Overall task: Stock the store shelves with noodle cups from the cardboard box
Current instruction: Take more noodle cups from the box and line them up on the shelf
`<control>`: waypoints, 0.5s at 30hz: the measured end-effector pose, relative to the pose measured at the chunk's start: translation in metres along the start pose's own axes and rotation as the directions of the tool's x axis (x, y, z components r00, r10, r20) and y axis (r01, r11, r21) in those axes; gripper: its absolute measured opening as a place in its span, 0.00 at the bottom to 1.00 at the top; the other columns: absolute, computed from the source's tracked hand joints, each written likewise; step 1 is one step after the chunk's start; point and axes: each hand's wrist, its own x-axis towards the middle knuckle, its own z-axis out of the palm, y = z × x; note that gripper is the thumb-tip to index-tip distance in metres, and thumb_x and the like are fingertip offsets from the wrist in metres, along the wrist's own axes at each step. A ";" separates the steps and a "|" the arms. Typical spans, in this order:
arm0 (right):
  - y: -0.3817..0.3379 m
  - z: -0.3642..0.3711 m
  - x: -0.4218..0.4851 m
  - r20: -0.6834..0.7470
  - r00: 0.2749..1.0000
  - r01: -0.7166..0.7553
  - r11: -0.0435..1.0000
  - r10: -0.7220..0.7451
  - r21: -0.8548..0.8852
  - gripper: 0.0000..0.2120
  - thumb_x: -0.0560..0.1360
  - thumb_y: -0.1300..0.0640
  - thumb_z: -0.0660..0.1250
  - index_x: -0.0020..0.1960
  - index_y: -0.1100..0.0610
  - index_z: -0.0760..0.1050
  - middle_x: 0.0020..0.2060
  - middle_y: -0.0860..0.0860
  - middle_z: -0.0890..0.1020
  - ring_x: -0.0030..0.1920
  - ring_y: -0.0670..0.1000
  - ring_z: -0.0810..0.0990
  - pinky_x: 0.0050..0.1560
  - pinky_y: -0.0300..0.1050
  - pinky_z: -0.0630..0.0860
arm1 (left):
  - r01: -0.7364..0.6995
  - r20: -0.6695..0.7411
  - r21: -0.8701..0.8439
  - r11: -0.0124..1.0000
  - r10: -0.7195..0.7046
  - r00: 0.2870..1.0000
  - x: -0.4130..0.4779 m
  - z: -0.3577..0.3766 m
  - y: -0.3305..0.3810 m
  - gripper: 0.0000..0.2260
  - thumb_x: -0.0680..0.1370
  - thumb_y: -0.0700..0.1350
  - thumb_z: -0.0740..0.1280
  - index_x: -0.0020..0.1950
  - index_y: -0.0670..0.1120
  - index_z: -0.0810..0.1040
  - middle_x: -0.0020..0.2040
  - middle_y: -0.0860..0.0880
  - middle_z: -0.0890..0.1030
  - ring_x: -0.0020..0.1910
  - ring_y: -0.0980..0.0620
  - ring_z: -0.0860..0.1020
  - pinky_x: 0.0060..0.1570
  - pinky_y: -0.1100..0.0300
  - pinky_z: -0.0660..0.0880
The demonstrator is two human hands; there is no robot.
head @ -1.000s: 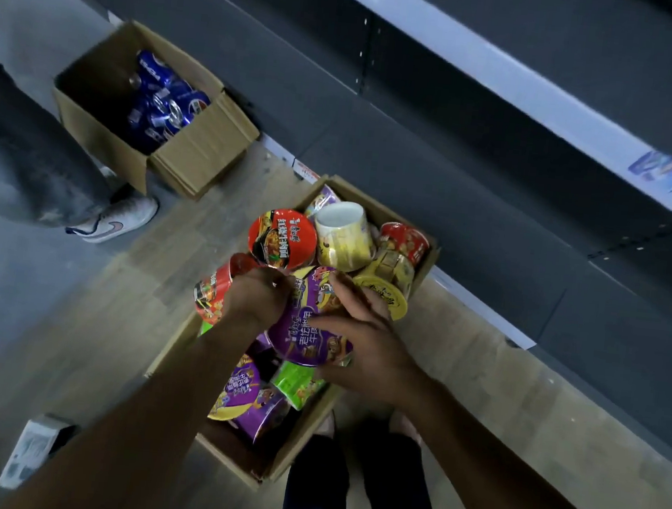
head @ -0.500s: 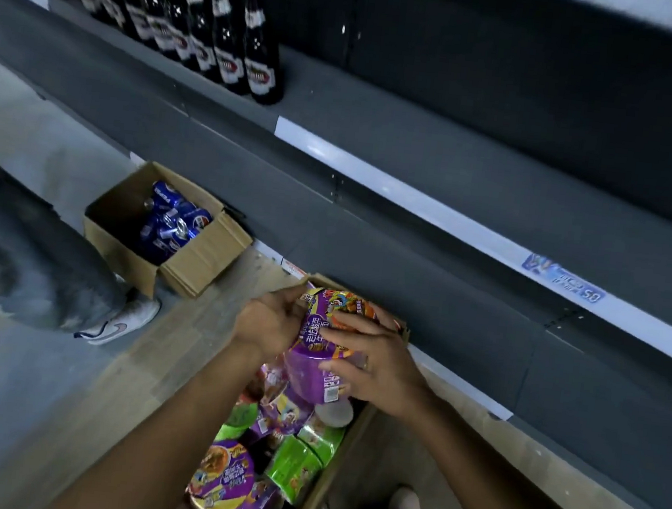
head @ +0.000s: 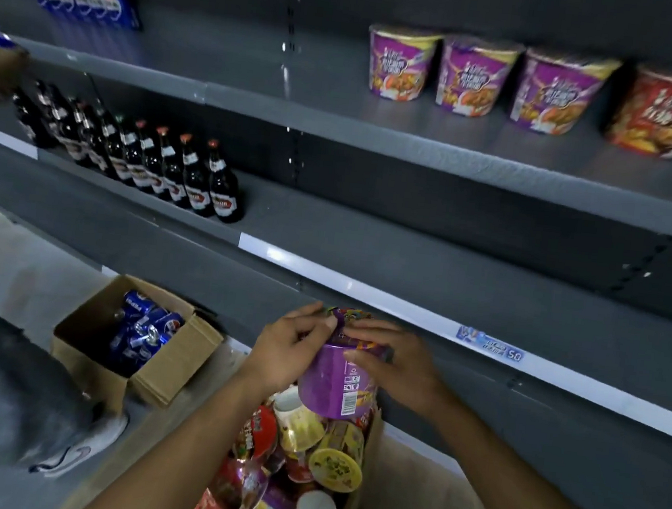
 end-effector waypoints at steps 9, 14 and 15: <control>-0.034 -0.071 0.005 -0.129 0.992 0.032 0.988 -0.013 0.149 0.10 0.72 0.58 0.72 0.53 0.49 0.81 0.53 0.44 0.80 0.54 0.41 0.79 0.57 0.37 0.75 | -0.284 0.025 -0.038 0.958 0.285 0.958 0.016 0.002 0.068 0.09 0.78 0.51 0.65 0.55 0.54 0.81 0.62 0.56 0.75 0.61 0.67 0.71 0.63 0.71 0.66; -0.050 -0.110 -0.001 -0.177 0.984 0.043 0.953 0.011 0.300 0.09 0.73 0.60 0.71 0.50 0.50 0.81 0.52 0.47 0.80 0.51 0.44 0.81 0.49 0.40 0.78 | -0.460 -0.021 0.030 0.888 0.460 0.888 0.025 0.010 0.101 0.13 0.74 0.59 0.65 0.55 0.58 0.79 0.60 0.60 0.76 0.62 0.61 0.74 0.61 0.64 0.71; -0.052 -0.118 -0.002 -0.179 0.984 0.051 0.949 0.006 0.311 0.08 0.73 0.60 0.70 0.51 0.51 0.81 0.53 0.48 0.80 0.51 0.43 0.81 0.48 0.39 0.78 | -0.478 -0.032 0.040 0.877 0.479 0.877 0.028 0.013 0.108 0.13 0.73 0.59 0.64 0.55 0.58 0.79 0.59 0.60 0.76 0.62 0.60 0.74 0.61 0.61 0.72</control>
